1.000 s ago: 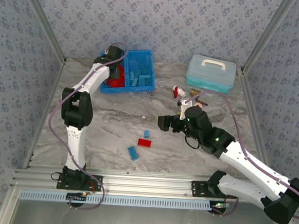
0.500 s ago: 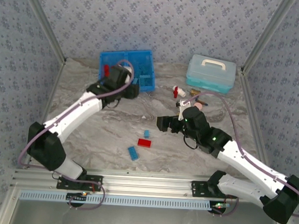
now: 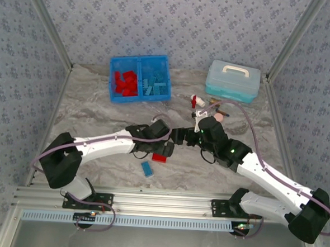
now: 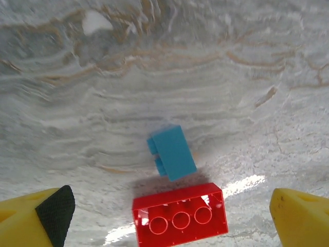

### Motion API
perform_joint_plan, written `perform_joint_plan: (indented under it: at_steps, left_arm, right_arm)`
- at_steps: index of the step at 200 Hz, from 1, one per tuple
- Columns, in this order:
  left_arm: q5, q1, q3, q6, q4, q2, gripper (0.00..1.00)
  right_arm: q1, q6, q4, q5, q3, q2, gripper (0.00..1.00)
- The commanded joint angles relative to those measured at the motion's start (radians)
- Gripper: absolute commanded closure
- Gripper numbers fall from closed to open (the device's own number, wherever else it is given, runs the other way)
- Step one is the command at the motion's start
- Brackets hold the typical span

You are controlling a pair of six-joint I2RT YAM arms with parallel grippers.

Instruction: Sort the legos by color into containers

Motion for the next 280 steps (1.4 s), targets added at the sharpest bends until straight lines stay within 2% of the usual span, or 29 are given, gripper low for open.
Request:
perform_joint_plan:
  at_steps: [1, 31, 63, 87, 138, 169, 210, 236, 255, 280]
  left_arm:
    - [-0.054, -0.046, -0.010, -0.074, -0.016, 0.048, 0.01]
    - [-0.119, -0.093, 0.012, -0.100, -0.086, 0.135, 0.01]
    - [-0.067, -0.111, -0.017, -0.136, -0.038, 0.170, 0.04]
    - [-0.051, -0.111, -0.048, -0.158, 0.002, 0.175, 0.14]
    - [-0.057, -0.112, -0.063, -0.170, 0.012, 0.172, 0.51]
    - [-0.074, -0.094, -0.061, -0.148, 0.000, 0.086, 0.54]
    - [-0.077, 0.038, -0.027, -0.038, -0.014, -0.062, 0.54]
    - [-0.073, 0.174, 0.054, 0.066, -0.035, -0.099, 0.54]
    - [-0.079, 0.287, 0.139, 0.151, -0.046, -0.079, 0.54]
    - [-0.138, 0.431, 0.283, 0.278, -0.063, 0.011, 0.54]
  right_arm:
    - [-0.001, 0.032, 0.022, 0.011, -0.014, -0.026, 0.00]
    - [-0.002, 0.037, 0.017, 0.017, -0.027, -0.038, 0.00]
    - [-0.002, 0.039, 0.019, 0.026, -0.034, -0.043, 0.00]
    - [-0.001, 0.039, 0.011, 0.029, -0.035, -0.045, 0.00]
    - [-0.003, 0.034, -0.005, 0.038, -0.029, -0.053, 0.00]
    - [-0.005, 0.034, -0.025, 0.037, -0.024, -0.057, 0.00]
    - [-0.006, 0.030, -0.046, 0.041, -0.024, -0.078, 0.00]
    - [-0.005, 0.032, -0.047, 0.046, -0.024, -0.091, 0.00]
    - [-0.005, 0.034, -0.050, 0.047, -0.027, -0.099, 0.00]
    - [-0.005, 0.034, -0.058, 0.048, -0.029, -0.108, 0.00]
